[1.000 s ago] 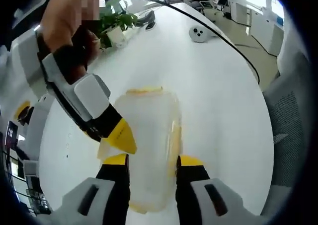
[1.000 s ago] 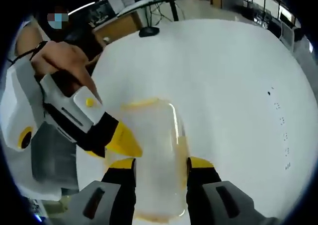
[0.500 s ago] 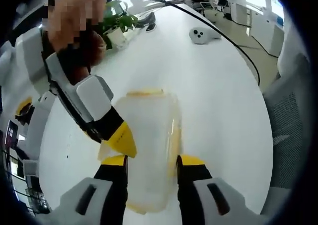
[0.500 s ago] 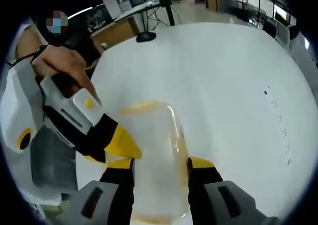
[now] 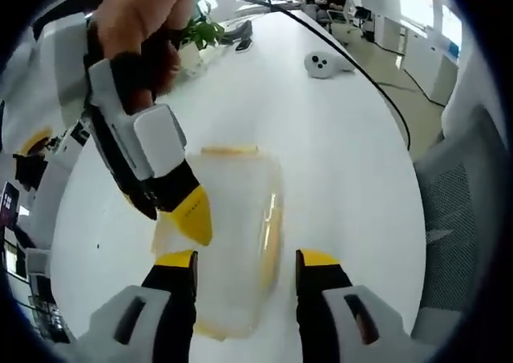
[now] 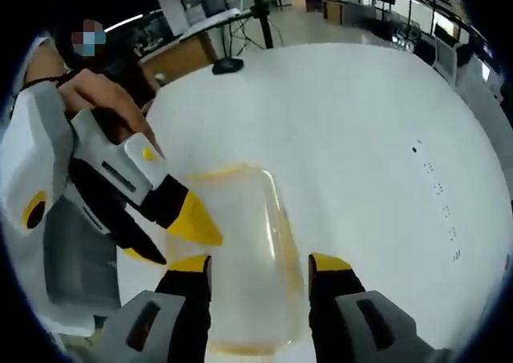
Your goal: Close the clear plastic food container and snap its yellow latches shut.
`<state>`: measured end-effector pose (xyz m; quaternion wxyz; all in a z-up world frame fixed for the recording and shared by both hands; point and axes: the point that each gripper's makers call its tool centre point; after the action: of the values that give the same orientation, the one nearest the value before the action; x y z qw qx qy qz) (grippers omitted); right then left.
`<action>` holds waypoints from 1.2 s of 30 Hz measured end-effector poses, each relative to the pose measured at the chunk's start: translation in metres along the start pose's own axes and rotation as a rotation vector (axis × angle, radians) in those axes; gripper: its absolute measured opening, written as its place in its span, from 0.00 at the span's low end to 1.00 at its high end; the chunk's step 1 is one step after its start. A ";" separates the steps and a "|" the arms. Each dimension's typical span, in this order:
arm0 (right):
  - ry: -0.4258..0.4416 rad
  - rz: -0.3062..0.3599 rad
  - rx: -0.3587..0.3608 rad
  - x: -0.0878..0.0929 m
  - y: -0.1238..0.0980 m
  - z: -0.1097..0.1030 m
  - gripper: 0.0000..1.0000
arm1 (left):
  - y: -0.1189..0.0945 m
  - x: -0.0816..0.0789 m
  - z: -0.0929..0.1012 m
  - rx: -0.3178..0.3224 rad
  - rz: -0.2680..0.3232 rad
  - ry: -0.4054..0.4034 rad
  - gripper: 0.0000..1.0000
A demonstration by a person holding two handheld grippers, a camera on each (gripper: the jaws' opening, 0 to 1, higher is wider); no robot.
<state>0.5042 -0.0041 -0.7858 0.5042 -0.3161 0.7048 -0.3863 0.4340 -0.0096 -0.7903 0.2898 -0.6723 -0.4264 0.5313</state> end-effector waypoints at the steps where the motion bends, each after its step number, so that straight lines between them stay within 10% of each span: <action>1: -0.004 0.001 0.002 0.000 -0.001 -0.001 0.49 | -0.001 0.001 0.000 0.000 0.002 -0.002 0.50; 36: -0.053 -0.035 0.052 0.029 -0.018 -0.020 0.66 | -0.013 0.033 -0.023 0.059 -0.042 -0.019 0.66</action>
<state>0.4776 -0.0327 -0.7794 0.5238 -0.3253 0.6752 -0.4049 0.4551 0.0270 -0.7882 0.3168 -0.6492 -0.4273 0.5437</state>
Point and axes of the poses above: the point that each gripper's makers call its tool centre point, and the gripper's own axes: y roughly forward along the fingers, z roughly to its right, x roughly out of its underside, and after that the axes turned 3 degrees about y, right-handed
